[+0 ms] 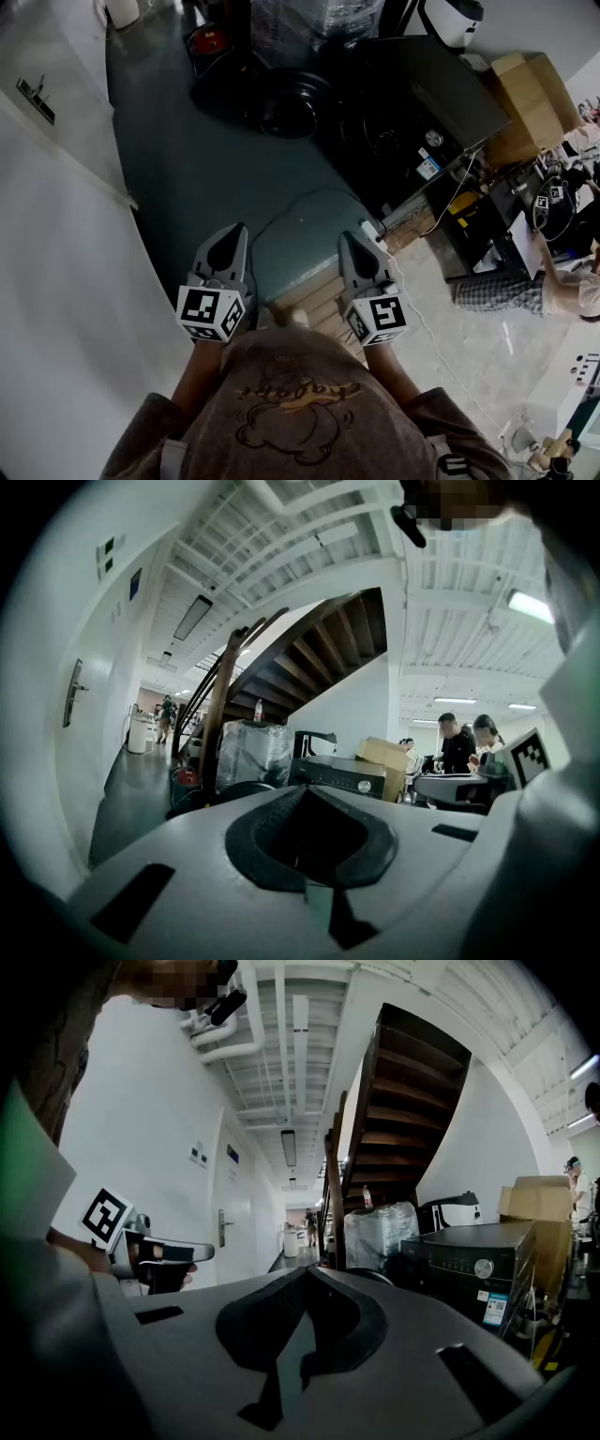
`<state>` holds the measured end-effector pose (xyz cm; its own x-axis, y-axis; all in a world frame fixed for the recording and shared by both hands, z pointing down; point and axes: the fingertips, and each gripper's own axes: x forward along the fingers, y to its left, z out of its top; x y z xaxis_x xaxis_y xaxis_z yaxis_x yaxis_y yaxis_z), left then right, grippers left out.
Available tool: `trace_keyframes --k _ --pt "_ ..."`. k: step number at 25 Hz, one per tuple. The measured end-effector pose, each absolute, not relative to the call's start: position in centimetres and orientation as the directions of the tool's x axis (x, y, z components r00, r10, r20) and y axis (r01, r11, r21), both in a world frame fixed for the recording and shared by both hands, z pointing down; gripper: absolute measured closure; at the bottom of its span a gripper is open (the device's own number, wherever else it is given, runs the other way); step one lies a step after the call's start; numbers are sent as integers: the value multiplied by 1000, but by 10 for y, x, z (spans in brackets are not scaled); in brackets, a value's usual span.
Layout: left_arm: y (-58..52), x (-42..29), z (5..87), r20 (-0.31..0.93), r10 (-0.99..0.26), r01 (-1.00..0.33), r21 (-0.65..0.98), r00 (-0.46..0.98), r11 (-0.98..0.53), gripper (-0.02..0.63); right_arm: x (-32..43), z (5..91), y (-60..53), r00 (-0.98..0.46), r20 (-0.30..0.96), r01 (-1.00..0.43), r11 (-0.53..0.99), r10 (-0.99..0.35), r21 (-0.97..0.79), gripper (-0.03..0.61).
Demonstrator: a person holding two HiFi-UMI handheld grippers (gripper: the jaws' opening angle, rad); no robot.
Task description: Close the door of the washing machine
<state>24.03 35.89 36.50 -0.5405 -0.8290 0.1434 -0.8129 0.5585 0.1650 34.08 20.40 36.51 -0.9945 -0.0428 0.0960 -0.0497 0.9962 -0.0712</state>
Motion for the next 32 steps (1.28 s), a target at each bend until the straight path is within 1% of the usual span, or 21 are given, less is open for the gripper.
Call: trace_keyframes --k 6,12,16,19,26,32 --pt "355 243 365 151 -823 -809 154 -548 567 615 345 362 199 -998 63 -38 992 -30 -122 583" --pt "354 256 375 156 -804 -790 152 -574 594 615 361 379 194 -996 91 -18 994 -8 -105 583" --pt "352 268 378 156 -795 -777 167 -587 607 615 370 390 186 -991 132 -20 993 -5 -114 583" --pt "351 271 379 164 -793 -775 167 -587 609 615 372 388 186 -994 113 -8 993 5 -117 583" --pt "344 241 384 167 -789 -773 161 -591 613 615 348 401 181 -992 127 -3 993 13 -121 583" --pt "325 186 398 169 -788 -768 177 -592 615 615 294 415 166 -988 156 -2 992 17 -126 583"
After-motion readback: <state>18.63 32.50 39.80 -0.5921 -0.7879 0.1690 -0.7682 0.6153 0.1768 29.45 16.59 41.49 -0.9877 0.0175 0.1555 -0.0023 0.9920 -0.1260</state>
